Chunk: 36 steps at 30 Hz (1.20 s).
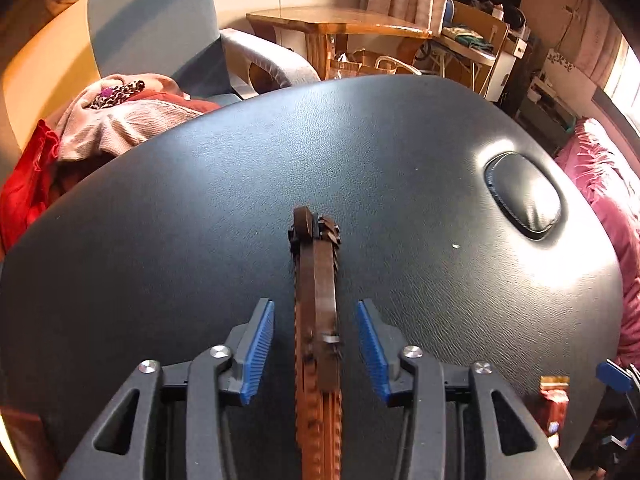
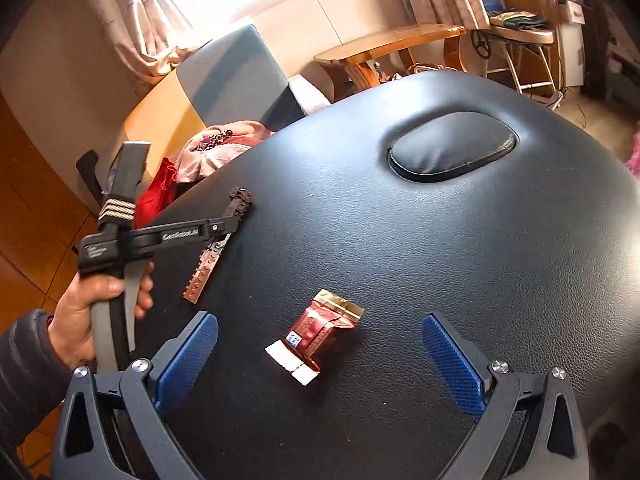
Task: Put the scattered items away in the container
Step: 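Grasp the long brown brick strip with the left gripper, then grasp the second red chocolate with the right gripper while the left gripper holds the strip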
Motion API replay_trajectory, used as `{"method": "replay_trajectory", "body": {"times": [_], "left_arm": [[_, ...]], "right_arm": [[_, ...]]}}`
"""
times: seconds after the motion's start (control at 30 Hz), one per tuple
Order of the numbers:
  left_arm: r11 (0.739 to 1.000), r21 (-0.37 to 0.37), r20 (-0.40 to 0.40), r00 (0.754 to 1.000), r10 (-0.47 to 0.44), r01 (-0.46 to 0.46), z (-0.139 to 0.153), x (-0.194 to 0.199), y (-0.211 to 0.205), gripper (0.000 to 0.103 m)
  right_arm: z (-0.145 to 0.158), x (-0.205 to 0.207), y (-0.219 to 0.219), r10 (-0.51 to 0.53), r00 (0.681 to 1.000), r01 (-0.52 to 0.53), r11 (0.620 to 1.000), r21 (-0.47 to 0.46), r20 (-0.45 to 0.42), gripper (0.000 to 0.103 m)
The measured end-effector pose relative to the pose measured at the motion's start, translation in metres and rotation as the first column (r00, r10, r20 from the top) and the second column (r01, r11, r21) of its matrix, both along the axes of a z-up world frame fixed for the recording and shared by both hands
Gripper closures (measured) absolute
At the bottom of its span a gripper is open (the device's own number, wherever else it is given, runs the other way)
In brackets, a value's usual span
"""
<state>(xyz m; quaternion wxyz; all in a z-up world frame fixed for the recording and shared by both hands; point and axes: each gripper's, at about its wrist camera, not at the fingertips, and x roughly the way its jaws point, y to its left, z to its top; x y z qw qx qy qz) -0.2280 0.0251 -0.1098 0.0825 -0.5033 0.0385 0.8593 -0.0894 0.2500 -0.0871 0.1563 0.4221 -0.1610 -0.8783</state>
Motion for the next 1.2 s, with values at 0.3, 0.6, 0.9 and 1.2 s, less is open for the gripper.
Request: {"method": "replay_trajectory", "body": {"times": [0.3, 0.6, 0.9, 1.2], "left_arm": [[1.000, -0.010, -0.012, 1.000, 0.025, -0.026, -0.007, 0.034, -0.017, 0.081], [0.994, 0.018, -0.009, 0.994, 0.106, -0.106, -0.004, 0.118, -0.052, 0.081], [0.989, 0.030, -0.021, 0.989, 0.147, -0.147, -0.002, 0.189, -0.068, 0.081], [0.976, 0.074, -0.013, 0.979, 0.205, -0.203, 0.001, 0.232, -0.091, 0.076]], "right_arm": [[-0.011, -0.001, -0.001, -0.025, 1.000, 0.025, 0.999, 0.047, -0.002, 0.004], [-0.019, -0.007, -0.037, -0.032, 0.999, 0.026, 0.983, 0.180, 0.030, 0.039], [-0.021, -0.002, -0.069, -0.067, 0.997, 0.051, 0.934, 0.354, 0.035, 0.073], [-0.021, 0.020, -0.116, 0.178, 0.983, -0.181, 0.945, 0.271, 0.039, 0.072]]}}
